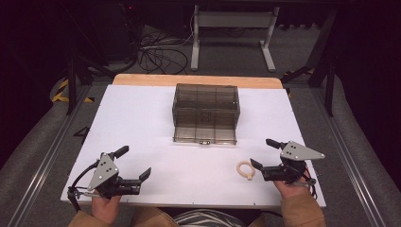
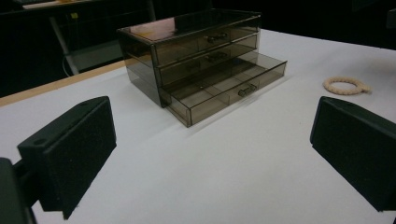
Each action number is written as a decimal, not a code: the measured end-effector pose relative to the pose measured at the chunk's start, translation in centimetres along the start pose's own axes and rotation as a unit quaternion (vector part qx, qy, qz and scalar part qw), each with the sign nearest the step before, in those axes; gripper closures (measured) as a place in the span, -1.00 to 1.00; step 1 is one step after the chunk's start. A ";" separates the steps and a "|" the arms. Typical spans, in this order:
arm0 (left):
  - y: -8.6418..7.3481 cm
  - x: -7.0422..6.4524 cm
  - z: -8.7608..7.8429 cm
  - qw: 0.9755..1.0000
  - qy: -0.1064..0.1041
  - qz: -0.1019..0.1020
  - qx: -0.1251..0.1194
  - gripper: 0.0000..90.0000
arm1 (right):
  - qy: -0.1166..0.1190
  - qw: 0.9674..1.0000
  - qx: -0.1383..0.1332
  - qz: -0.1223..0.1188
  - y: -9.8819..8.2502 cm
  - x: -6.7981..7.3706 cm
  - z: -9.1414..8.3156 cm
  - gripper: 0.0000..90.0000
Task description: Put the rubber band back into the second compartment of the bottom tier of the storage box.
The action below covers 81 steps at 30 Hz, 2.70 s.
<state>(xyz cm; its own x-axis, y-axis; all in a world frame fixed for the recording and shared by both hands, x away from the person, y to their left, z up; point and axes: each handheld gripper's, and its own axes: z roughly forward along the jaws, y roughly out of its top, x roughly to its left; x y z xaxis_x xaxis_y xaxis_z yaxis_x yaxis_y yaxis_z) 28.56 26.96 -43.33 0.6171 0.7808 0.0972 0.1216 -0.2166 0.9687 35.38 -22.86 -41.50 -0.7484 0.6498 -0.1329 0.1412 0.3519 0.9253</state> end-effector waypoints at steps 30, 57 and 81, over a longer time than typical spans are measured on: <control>-0.1 0.1 0.2 1.000 -0.001 -0.003 0.006 -0.98 | 0.014 0.999 0.039 0.015 2.1 -2.2 2.4 -0.85; -0.1 0.2 0.2 1.000 0.000 -0.003 0.005 -0.98 | 0.022 0.992 0.126 0.018 2.2 -1.9 3.0 -0.37; -0.1 0.2 0.2 1.000 0.000 -0.003 0.006 -0.98 | 0.038 0.970 0.239 0.014 0.9 -1.3 5.2 -0.04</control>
<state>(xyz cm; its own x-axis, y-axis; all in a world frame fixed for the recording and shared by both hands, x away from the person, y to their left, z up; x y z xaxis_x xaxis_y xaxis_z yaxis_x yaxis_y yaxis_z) 28.82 27.00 -43.45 0.6161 0.7824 0.0905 0.1350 -0.2181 0.9666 39.83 -19.91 -42.32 -0.7833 0.6182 -0.0659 0.4331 0.6187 0.6555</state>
